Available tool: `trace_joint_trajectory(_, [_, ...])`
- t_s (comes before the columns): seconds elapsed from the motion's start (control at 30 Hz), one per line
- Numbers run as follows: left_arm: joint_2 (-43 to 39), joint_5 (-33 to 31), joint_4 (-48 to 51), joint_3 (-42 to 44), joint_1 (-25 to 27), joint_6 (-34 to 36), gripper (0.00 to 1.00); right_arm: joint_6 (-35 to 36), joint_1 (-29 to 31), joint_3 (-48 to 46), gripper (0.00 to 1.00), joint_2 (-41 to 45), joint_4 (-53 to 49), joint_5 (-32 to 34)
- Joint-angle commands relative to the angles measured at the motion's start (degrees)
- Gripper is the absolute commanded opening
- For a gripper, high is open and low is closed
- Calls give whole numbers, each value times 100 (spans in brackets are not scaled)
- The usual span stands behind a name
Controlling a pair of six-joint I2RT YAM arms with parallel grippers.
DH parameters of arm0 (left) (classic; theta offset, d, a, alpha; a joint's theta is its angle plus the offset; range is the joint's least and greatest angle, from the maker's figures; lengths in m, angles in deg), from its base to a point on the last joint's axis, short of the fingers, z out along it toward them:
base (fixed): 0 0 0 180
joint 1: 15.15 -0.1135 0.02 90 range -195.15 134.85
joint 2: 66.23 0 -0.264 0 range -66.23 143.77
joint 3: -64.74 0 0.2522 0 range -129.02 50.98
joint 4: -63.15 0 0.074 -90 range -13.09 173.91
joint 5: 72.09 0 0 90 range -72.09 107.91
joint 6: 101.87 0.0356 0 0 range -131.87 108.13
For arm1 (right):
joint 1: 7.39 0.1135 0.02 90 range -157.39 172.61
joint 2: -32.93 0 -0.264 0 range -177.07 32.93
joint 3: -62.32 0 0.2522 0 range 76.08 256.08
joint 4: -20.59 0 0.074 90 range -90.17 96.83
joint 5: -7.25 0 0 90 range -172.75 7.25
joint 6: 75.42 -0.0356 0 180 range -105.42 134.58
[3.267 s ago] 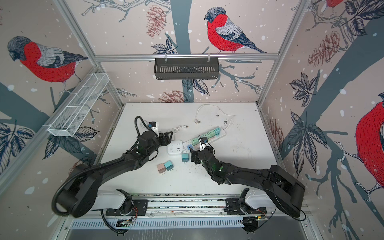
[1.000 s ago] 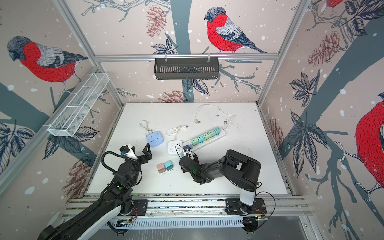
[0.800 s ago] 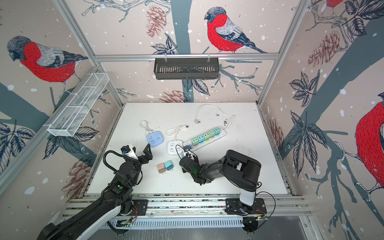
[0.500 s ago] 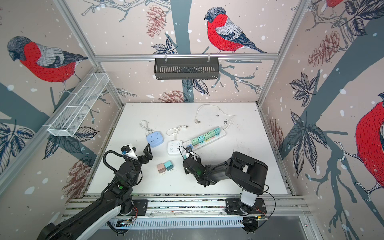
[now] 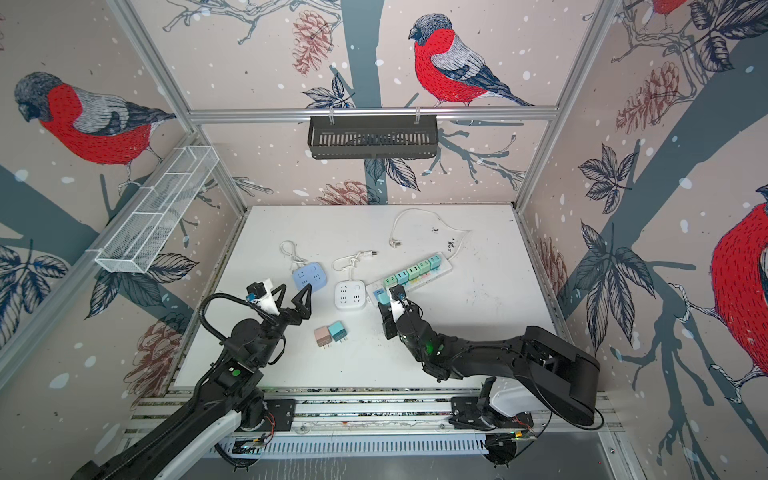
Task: Insert the plug
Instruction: 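Bring the teal plug toward the left gripper while left reaches to meet it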
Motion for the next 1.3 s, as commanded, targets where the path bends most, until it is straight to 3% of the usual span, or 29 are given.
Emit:
trace_joint_trajectory(0.0, [25,1246,232,-259,-4,-212,92,673,-33,-209,21,255,858,-105])
trace_joint_trajectory(0.2, [359,2172,-98,-509,267,-439,87,1475,-64,-739,20,944,1735,-333])
trace_joint_trajectory(0.47, [1134,1920,-316,-980,1581,46,86,2229,-136,-1163,16,1274,2421,-528])
trace_joint_trajectory(0.7, [1847,1856,-581,-1332,2229,230,86,2746,-174,-1468,15,1310,3028,-1087])
trace_joint_trajectory(0.9, [2342,2100,-677,-1626,2471,248,85,2961,-182,-1480,14,1249,3256,-1098])
trace_joint_trajectory(1.27, [2910,2356,-986,-1919,2551,193,85,3198,-139,-1556,13,1193,3513,-1717])
